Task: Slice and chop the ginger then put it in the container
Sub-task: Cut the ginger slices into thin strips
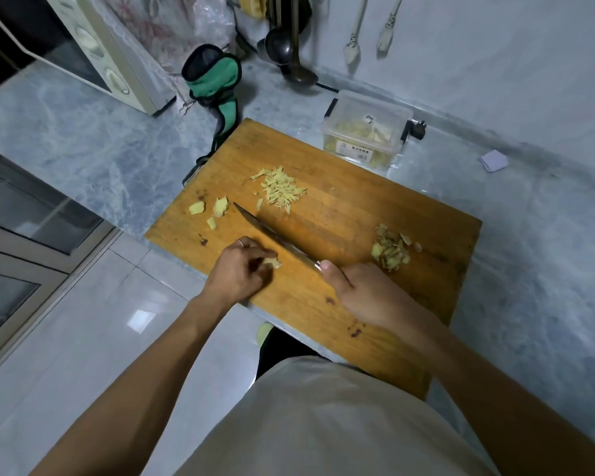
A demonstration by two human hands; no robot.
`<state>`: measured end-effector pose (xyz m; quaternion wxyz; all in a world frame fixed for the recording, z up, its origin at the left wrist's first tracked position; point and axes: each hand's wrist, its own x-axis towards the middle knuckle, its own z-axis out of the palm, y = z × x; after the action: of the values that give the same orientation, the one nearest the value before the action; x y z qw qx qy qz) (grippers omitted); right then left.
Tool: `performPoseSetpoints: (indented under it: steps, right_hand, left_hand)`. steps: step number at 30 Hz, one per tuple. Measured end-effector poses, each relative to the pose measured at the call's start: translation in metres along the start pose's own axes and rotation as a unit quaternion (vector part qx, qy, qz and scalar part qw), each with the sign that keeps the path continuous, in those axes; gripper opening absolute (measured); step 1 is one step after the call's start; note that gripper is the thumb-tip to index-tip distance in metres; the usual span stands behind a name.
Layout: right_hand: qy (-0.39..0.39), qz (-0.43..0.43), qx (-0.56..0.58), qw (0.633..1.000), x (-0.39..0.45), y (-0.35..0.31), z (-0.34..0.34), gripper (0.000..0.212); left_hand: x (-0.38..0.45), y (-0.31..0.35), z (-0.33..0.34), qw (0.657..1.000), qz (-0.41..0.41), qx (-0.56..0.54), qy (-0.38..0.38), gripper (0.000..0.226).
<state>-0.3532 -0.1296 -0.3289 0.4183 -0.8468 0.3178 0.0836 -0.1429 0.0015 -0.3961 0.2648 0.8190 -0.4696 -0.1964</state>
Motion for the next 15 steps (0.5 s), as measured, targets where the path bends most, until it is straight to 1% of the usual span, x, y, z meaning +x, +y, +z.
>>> performPoseSetpoints:
  steps: [5,11,15]
  right_hand:
    - [-0.008,0.01,0.017,1.0,-0.003,0.001,0.007,0.068]
    - [-0.005,0.013,0.028,1.0,-0.006,0.001,0.011,0.067]
    - [-0.007,0.014,0.029,0.999,-0.005,0.002,0.013,0.068]
  left_hand:
    - [0.012,-0.003,-0.005,0.999,0.008,0.004,-0.034,0.021]
    - [0.013,-0.002,-0.004,0.997,0.037,0.056,-0.048,0.02]
    - [0.01,-0.002,-0.006,0.995,0.057,0.061,-0.051,0.02]
